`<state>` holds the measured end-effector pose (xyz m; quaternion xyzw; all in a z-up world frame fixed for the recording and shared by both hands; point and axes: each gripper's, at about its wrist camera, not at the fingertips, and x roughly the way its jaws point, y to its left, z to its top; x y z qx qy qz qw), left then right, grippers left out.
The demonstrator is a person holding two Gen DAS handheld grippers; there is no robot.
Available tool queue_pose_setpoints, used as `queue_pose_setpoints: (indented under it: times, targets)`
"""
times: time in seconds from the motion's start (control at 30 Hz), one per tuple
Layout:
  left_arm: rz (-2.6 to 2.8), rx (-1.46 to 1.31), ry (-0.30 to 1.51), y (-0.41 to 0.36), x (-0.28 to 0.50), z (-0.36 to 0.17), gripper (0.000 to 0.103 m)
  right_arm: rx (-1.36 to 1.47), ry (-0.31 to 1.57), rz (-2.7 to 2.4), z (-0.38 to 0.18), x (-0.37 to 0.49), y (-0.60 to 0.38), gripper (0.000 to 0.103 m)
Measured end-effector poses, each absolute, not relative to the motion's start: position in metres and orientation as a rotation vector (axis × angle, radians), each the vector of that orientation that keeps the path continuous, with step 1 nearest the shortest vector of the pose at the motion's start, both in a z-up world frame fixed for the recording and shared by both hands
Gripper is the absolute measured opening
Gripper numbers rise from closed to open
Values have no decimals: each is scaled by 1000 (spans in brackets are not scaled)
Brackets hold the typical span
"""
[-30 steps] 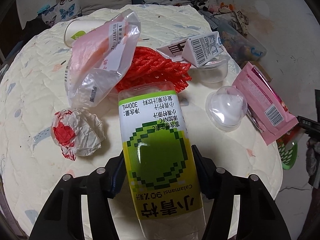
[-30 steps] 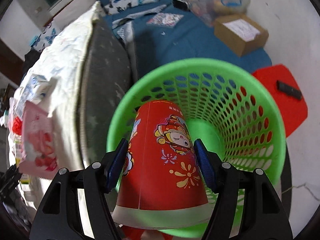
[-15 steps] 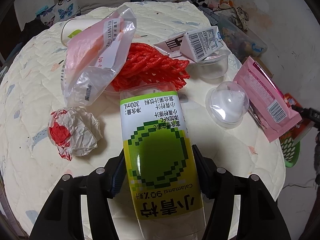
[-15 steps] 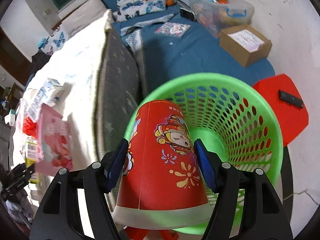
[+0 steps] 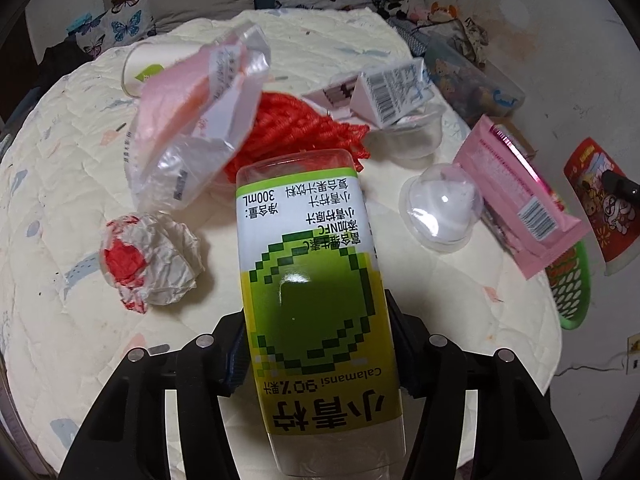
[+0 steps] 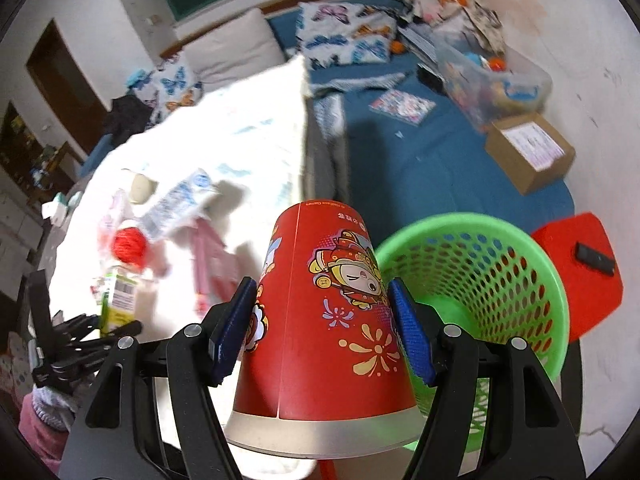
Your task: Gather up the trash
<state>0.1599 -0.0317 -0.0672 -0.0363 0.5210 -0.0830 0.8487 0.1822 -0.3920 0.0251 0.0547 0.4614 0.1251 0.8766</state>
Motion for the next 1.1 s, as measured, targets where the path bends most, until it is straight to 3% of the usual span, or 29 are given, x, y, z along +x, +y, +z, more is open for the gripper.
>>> queue_pose_setpoints:
  times: [0.3, 0.63, 1.1]
  targets:
    - [-166, -141, 1011, 3, 142, -36, 55, 114, 816, 450, 61, 163, -326, 67]
    - [-182, -159, 966, 14, 120, -22, 55, 258, 583, 589, 38, 161, -268, 67]
    - [-202, -185, 940, 25, 117, -21, 55, 387, 299, 603, 20, 150, -273, 67]
